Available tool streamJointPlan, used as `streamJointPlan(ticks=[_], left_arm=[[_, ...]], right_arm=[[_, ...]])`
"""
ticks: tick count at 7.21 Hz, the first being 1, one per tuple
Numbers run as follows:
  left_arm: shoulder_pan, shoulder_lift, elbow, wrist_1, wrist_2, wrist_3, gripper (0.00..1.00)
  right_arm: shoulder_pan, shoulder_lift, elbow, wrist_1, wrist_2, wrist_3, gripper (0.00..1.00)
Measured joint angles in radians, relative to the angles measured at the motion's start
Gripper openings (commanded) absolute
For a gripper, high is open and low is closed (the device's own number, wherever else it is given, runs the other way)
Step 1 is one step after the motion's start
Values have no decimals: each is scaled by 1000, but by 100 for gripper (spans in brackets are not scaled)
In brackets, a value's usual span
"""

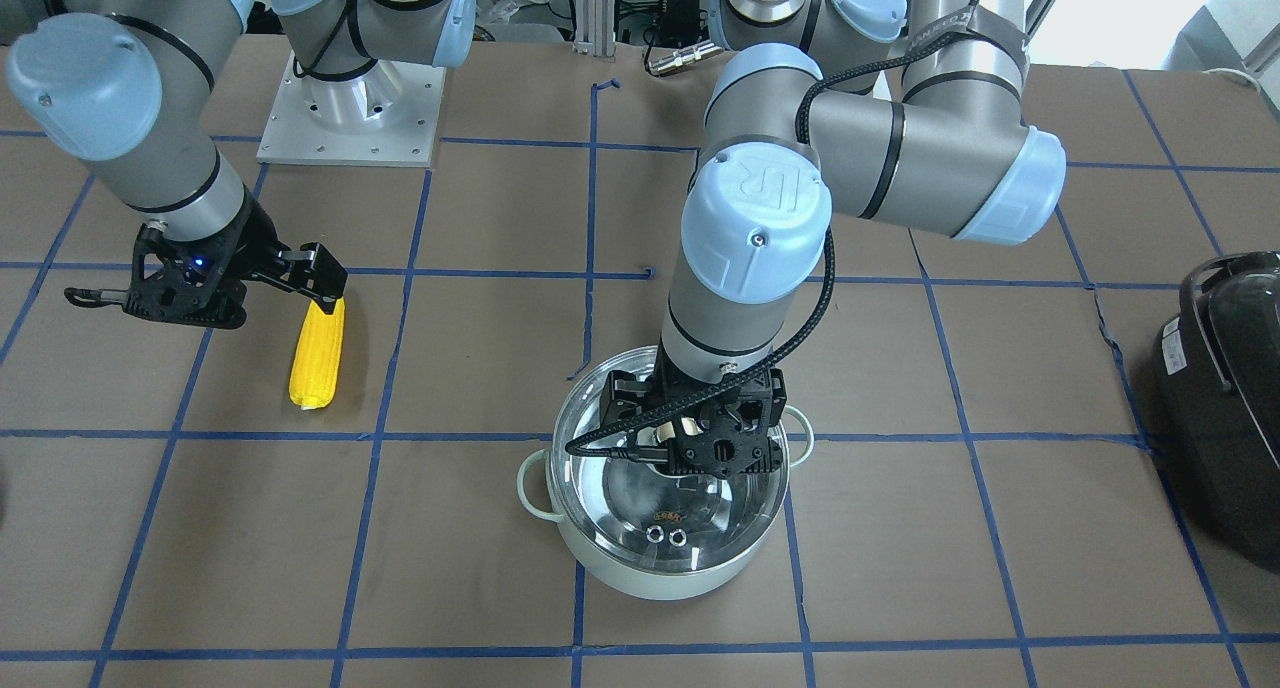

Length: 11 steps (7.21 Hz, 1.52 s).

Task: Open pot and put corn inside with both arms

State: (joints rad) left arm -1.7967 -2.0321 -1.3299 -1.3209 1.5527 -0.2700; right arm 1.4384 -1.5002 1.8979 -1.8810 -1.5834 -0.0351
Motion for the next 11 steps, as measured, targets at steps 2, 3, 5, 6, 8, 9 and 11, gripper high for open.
streamJointPlan(ticks=[2,3,5,6,8,9,11], left_arm=[[-3,-9,-20,1,0,1,55],[-4,-7,-30,1,0,2,43],[-4,-3,-35,3,-1,3,27],[-4,-2,-33,4,-2,3,16],[-2,16,-25,2,-2,11,16],[1,36,-9,-16,-2,20,15],[72,94,31,-115,0,115,11]], right_arm=[[-3,40,105,-126,-27,-18,100],[-4,58,142,-181,-51,-43,100],[-4,106,178,-256,-80,-79,100],[-4,125,183,-265,-81,-84,99],[-10,146,203,-272,-84,-86,91],[-17,154,216,-289,-84,-89,83],[-23,180,227,-353,-83,-116,13]])
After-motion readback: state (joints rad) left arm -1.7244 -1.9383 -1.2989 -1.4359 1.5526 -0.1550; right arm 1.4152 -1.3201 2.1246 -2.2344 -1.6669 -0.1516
